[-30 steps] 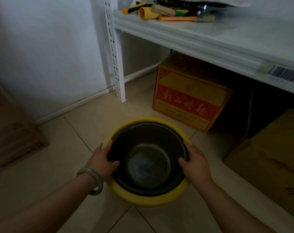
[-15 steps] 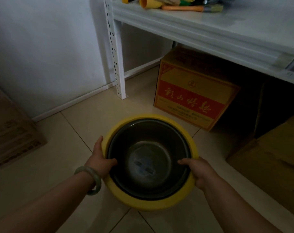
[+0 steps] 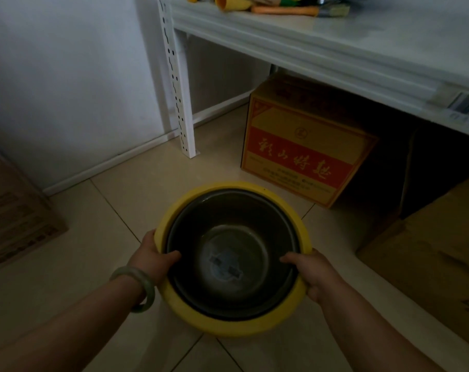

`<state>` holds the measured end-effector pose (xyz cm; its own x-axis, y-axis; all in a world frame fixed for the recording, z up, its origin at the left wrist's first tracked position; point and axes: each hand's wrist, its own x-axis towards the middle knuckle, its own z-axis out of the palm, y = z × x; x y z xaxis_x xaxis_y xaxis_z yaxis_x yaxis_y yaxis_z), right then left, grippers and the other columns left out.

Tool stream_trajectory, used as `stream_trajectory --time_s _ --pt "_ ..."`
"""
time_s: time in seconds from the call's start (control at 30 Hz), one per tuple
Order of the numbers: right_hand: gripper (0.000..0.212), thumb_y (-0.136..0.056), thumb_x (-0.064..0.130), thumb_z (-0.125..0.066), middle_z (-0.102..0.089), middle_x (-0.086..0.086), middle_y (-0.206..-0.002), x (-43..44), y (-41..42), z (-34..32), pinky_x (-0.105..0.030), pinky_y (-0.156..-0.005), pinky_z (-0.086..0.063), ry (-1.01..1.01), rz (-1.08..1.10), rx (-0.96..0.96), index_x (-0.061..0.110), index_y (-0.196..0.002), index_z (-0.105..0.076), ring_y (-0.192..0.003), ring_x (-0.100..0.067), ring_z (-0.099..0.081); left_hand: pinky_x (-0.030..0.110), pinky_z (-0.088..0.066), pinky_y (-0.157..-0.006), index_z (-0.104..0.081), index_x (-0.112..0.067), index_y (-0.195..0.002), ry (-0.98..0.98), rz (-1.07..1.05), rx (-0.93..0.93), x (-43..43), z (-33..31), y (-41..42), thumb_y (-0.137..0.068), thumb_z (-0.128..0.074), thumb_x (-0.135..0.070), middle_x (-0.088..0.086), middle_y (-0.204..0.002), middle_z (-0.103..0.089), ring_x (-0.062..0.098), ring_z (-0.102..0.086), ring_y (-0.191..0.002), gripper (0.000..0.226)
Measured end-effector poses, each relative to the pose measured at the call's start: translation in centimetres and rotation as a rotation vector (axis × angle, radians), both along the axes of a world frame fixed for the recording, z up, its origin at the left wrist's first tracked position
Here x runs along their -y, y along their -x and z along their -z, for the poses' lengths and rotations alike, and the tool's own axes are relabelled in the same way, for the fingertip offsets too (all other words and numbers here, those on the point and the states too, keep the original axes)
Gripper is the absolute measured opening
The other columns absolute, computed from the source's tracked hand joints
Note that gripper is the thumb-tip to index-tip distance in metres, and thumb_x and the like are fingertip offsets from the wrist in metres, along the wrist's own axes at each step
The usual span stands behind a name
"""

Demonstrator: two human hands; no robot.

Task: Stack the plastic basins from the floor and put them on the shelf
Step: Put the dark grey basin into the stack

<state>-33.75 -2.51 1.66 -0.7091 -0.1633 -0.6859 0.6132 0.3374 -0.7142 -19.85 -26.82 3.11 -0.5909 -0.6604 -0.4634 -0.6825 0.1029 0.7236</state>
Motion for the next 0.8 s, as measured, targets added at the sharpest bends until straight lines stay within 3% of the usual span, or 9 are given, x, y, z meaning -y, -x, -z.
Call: stream_trajectory --time_s 0.07,0.17,0.2,0.27,0.33,0.47,0.6,0.8 --pt "0.061 -0.074 0.013 -0.072 -0.064 -0.017 -0.118 0.0 -0.1 -0.1 -0.053 -0.094 -0.051 0.003 -0.003 -0.008 0.011 -0.131 -0.049 -0.103 -0.037 -0.063 0.032 -0.049 -0.066 -0.038 -0.015 -0.131 -0.016 0.017 0.027 0.2 -0.1 0.0 -0.081 -0.065 -0.024 0.009 -0.102 -0.058 0.024 -0.057 -0.080 0.058" --pt "0.060 -0.075 0.015 -0.072 -0.064 -0.017 -0.118 -0.1 -0.2 -0.1 -0.052 -0.093 -0.051 0.014 -0.001 -0.020 0.011 -0.130 -0.050 -0.102 -0.035 -0.063 0.036 -0.051 -0.068 -0.055 -0.015 -0.097 -0.132 0.026 0.067 0.9 -0.6 0.3 -0.082 -0.063 -0.028 0.003 -0.080 -0.062 0.021 -0.060 -0.071 0.021" --pt "0.059 -0.076 0.016 -0.072 -0.065 -0.016 -0.117 -0.1 -0.2 -0.2 -0.051 -0.093 -0.052 0.019 0.000 -0.021 0.011 -0.130 -0.050 -0.101 -0.035 -0.064 0.036 -0.052 -0.067 -0.055 -0.015 -0.090 -0.188 0.011 0.080 1.1 -0.9 0.4 -0.082 -0.063 -0.031 0.005 -0.080 -0.062 0.021 -0.061 -0.072 0.019" --pt "0.060 -0.075 0.019 -0.074 -0.066 -0.015 -0.116 -0.2 -0.2 -0.1 -0.051 -0.093 -0.052 0.038 -0.006 -0.018 0.012 -0.130 -0.051 -0.100 -0.034 -0.065 0.035 -0.051 -0.066 -0.058 -0.012 -0.095 -0.277 -0.017 0.093 1.9 -1.0 0.4 -0.081 -0.064 -0.038 0.010 -0.091 -0.065 0.026 -0.063 -0.084 0.030" --pt "0.060 -0.075 0.023 -0.075 -0.066 -0.015 -0.117 -0.2 -0.2 -0.3 -0.052 -0.095 -0.051 0.061 -0.016 -0.003 0.014 -0.129 -0.052 -0.102 -0.034 -0.065 0.039 -0.051 -0.076 -0.061 -0.007 -0.102 -0.340 -0.075 0.067 2.6 -0.7 0.3 -0.079 -0.065 -0.040 0.013 -0.101 -0.066 0.029 -0.062 -0.094 0.041" --pt "0.050 -0.079 0.036 -0.070 -0.067 -0.011 -0.113 -0.7 0.0 -0.8 -0.047 -0.096 -0.049 0.081 -0.019 0.026 0.014 -0.123 -0.056 -0.102 -0.030 -0.064 0.042 -0.048 -0.083 -0.064 -0.003 -0.107 -0.516 -0.123 -0.049 3.7 -0.2 -0.5 -0.082 -0.059 -0.038 0.016 -0.096 -0.066 0.030 -0.061 -0.087 0.043" --pt "0.039 -0.085 0.046 -0.057 -0.064 -0.006 -0.110 -1.6 0.1 -1.1 -0.044 -0.093 -0.042 0.094 0.037 0.052 0.020 -0.114 -0.060 -0.106 -0.026 -0.056 0.037 -0.049 -0.074 -0.063 -0.005 -0.108 -0.666 -0.139 -0.138 4.6 0.2 -1.3 -0.077 -0.063 -0.034 0.013 -0.091 -0.063 0.025 -0.059 -0.084 0.043" --pt "0.026 -0.090 0.030 -0.055 -0.062 -0.010 -0.096 -2.7 0.1 -2.0 -0.038 -0.077 -0.043 0.178 0.076 0.077 0.009 -0.101 -0.065 -0.093 -0.025 -0.057 0.028 -0.054 -0.053 -0.064 -0.006 -0.090 -0.746 -0.165 -0.208 4.2 -0.2 -1.7 -0.085 -0.056 -0.023 0.008 -0.077 -0.064 0.020 -0.059 -0.075 0.019"
